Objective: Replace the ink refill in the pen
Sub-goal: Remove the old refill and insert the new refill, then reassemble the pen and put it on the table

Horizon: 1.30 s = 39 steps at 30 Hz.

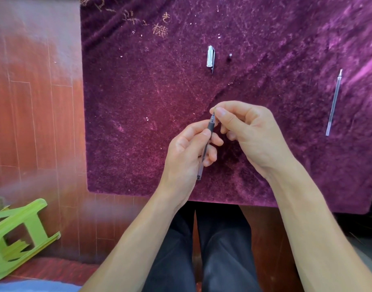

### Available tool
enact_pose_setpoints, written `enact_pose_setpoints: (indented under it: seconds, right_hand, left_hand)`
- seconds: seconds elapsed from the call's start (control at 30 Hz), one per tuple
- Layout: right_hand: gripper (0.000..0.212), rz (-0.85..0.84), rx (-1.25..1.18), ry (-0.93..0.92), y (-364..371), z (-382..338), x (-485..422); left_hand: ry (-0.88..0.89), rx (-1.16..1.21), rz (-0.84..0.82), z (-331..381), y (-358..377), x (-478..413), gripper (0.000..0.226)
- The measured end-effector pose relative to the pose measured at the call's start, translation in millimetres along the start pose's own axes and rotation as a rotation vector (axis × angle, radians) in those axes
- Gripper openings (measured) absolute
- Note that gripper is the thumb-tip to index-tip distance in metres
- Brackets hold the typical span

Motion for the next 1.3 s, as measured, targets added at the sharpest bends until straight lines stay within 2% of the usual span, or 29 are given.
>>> enact_pose_setpoints:
  seconds: [0.53, 0.7, 0.8, 0.97, 1.3]
  right_hand:
    - [0.018, 0.000, 0.044, 0.032, 1, 1, 0]
    - [0.008, 0.314, 0.201, -0.153, -33, -30, -21]
    - [0.015, 0.412, 0.372, -0.259, -41, -46, -41]
    - [0.023, 0.398, 0.552, -0.354, -36, -56, -68]
    - [0.022, 0.370, 0.643, -0.360, -30, -53, -81]
  left_hand:
    - [-0.025, 0.059, 0.027, 2, -2, -2, 0.028]
    - [-0.027, 0.074, 0.029, -1, -2, -4, 0.026]
    - [-0.031, 0.068, 0.032, -3, -3, -4, 0.026]
    - [-0.022, 0.061, 0.043, 0, -5, -5, 0.025]
    - [-0.010, 0.044, 0.049, 3, -4, -4, 0.025]
Point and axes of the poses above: each hand's wrist, its own x-axis away from the middle knuckle, its own y-axis out of the palm, z = x × y, the point moved 6 cm from there along -x, towards the middle knuckle, and after that the axes turned 7 degrees about -x, right-handed, at the moved point
